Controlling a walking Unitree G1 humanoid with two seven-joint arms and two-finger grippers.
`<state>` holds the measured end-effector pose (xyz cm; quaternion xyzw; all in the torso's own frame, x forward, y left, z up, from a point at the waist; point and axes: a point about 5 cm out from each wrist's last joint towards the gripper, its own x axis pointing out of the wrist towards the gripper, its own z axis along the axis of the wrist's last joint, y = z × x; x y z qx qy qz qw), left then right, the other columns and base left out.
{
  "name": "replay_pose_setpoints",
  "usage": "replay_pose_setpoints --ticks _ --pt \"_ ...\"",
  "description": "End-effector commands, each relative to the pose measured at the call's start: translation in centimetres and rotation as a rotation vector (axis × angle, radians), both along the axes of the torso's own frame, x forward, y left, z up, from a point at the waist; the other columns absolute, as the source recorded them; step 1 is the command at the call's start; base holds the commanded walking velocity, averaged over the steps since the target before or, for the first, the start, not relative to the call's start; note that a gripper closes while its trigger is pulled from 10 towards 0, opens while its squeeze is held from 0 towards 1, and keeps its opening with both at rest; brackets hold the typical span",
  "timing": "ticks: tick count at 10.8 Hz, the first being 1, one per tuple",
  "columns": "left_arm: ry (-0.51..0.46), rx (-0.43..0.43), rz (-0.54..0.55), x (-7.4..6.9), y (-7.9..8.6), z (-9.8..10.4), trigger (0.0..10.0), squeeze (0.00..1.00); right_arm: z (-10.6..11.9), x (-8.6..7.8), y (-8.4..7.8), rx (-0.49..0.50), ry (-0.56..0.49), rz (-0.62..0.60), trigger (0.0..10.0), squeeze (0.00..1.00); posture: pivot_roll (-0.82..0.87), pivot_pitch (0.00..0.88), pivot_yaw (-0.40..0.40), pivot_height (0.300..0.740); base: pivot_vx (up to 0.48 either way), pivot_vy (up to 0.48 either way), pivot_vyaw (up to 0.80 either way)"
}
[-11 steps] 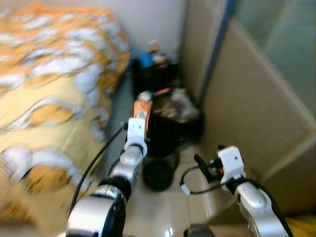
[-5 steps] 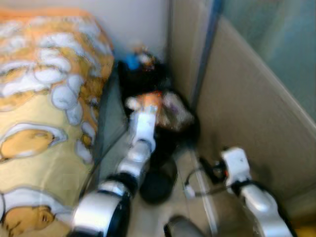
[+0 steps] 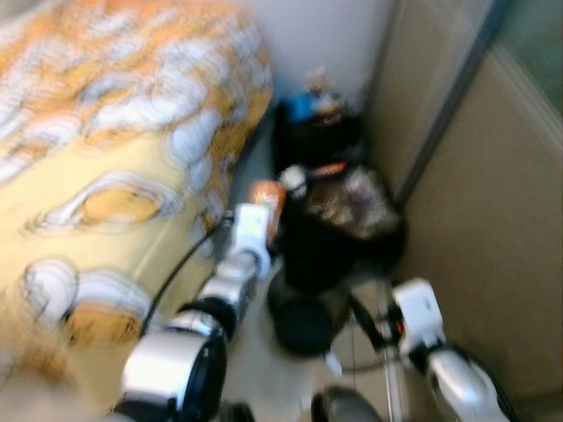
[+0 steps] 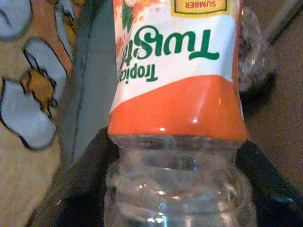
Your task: Clean up the room
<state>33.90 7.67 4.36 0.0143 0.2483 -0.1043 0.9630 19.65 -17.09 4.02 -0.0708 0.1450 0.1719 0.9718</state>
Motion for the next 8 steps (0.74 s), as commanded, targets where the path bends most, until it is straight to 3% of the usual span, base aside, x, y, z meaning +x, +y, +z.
replay_pose_setpoints --ticks 1,2,4,8 --pt "-0.019 0.018 -0.042 0.4 -0.7 0.7 10.0 0.00 0.7 -1.3 -0.7 -0.023 -0.004 -0.016 10.0 0.00 -0.45 0.237 0.012 0.727 0.000 0.000 0.00" --pt "-0.002 0.016 -0.035 0.2 -0.7 0.4 10.0 0.00 0.8 -2.1 -0.9 -0.029 0.006 -0.018 10.0 0.00 -0.46 0.255 0.008 0.727 0.000 0.000 0.00" --pt "0.070 -0.014 -0.048 -1.0 -1.0 -1.0 10.0 0.00 1.5 -5.2 -0.9 -0.044 0.055 -0.023 10.0 0.00 -0.51 0.328 -0.005 0.727 0.000 0.000 0.00" --pt "0.023 0.064 -0.115 -1.0 -1.3 -0.9 10.0 0.00 3.1 -8.6 0.5 0.013 0.093 0.025 10.0 0.00 -0.55 0.377 -0.003 0.727 0.000 0.000 0.00"
